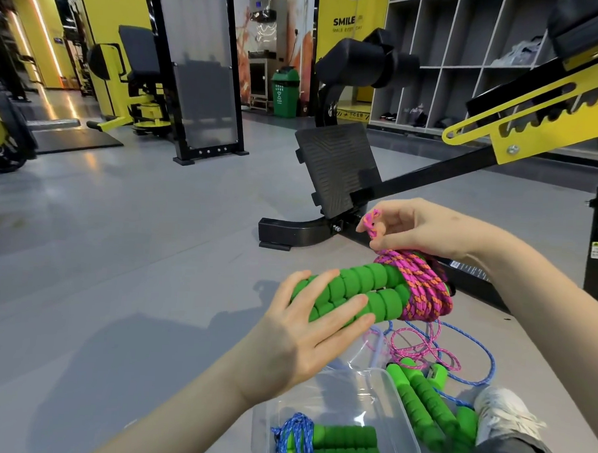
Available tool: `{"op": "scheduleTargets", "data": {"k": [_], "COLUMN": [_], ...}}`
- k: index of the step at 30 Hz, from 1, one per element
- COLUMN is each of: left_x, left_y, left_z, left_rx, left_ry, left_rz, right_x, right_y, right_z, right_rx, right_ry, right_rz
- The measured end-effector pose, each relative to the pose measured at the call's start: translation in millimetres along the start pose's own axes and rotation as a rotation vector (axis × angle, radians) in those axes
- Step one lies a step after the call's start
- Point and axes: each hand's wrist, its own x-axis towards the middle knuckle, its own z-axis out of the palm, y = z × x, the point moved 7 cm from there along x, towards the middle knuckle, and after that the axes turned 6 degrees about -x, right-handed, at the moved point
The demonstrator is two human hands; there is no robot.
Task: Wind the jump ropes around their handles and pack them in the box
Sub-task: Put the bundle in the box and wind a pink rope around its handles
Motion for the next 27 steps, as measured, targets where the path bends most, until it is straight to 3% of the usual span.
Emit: {"op": "scheduleTargets", "data": {"k": [5, 9, 14, 23, 27], "left_x": [-2, -4, -9, -29, -38], "left_y": [4, 3, -1, -6, -6], "left_z": [0, -1, 1, 1, -4], "left_rx": [0.0, 0.001, 0.027, 0.082, 0.073], "left_ry": [-0.018, -0.011, -0.004, -0.018, 0.033], "left_rz": [0.022, 0.018, 0.023, 0.066, 0.09], "right_x": [-2, -1, -4, -29, -52], "right_y": [3, -4, -1, -4, -5], "right_z": [0, 3, 4, 29, 47], "right_rx": [-0.197, -0.245, -0.091, -0.12, -0.403], "right_ry": [-0.013, -0.004, 0.022, 0.02, -0.043], "right_rz": [0.035, -0.09, -0.055, -0.173, -0.337]}}
